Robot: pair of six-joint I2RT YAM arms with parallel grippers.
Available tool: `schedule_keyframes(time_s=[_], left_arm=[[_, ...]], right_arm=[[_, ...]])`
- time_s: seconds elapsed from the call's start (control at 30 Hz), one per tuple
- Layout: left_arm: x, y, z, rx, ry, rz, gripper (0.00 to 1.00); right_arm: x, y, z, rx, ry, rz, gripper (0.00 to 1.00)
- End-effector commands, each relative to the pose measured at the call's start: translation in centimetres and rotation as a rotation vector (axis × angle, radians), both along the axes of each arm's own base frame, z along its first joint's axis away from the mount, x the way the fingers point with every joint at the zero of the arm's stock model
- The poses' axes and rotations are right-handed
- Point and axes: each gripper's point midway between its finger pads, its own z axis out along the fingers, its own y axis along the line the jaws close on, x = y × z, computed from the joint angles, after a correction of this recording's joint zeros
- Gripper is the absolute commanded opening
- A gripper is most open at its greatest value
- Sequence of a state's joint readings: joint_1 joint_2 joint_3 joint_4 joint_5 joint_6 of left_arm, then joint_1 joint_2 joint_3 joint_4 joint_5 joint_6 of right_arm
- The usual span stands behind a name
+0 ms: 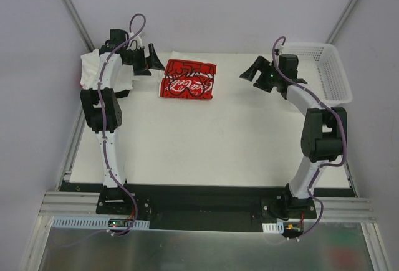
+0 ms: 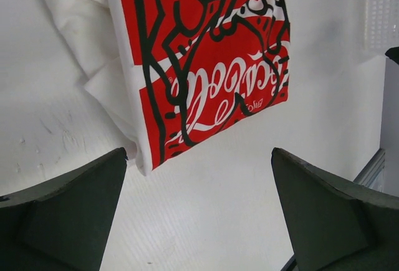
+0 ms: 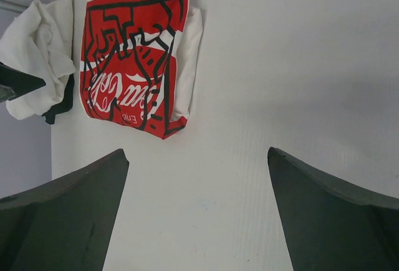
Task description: Fold and stack the t-shirts
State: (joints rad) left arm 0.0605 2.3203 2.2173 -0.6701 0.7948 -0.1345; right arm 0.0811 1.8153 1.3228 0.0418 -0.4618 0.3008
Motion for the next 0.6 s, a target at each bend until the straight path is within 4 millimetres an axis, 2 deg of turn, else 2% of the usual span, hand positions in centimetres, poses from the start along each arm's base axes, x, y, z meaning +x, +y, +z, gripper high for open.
schedule_keyframes(time_s=[0.0,0.1,0.2,0.27,0.37,0.43,0.47,0.5,0.53,0.57], left_arm=[[-0.1,1.1,-2.5,0.048,0.034,0.023,0.99],[-0.3,1.5,-4.2,0.069,0.068,0.036,0.99],[-0.3,1.5,-5.0,0.069,0.087,0.037,0.99],[-0.4,1.4,-5.1,0.061,0.088,0.032,0.99],[-0.3,1.9,-4.3,0.11,0.062,0.051,0.98],[-0.1,2.5,-2.8,0.167,0.011,0.07,0.98],[0.1,3.4,-2.8,0.227,0.001,0.108,0.98],[0.3,3.7,-1.1,0.249,-0.046,0.122,0.98],[0.4,4.3,-0.6,0.278,-0.062,0.148,0.98],[0.5,5.4,1.0,0.332,-0.1,0.201,0.98]], right_arm=[[1.7,1.9,1.4,-0.01,-0.049,0.065,0.97],[2.5,2.6,0.8,-0.013,-0.041,0.081,0.97],[2.9,3.1,0.4,-0.017,-0.037,0.095,0.97],[3.0,3.4,1.0,-0.042,-0.072,0.114,0.97],[3.1,3.9,3.9,-0.103,-0.197,0.14,0.98],[3.2,3.8,7.0,-0.196,-0.315,0.121,0.98],[3.5,3.9,8.7,-0.22,-0.371,0.111,0.98],[3.4,4.0,11.0,-0.252,-0.438,0.098,1.0],[3.6,3.9,12.7,-0.252,-0.469,0.084,1.0],[3.5,4.2,15.8,-0.233,-0.499,0.079,1.0]])
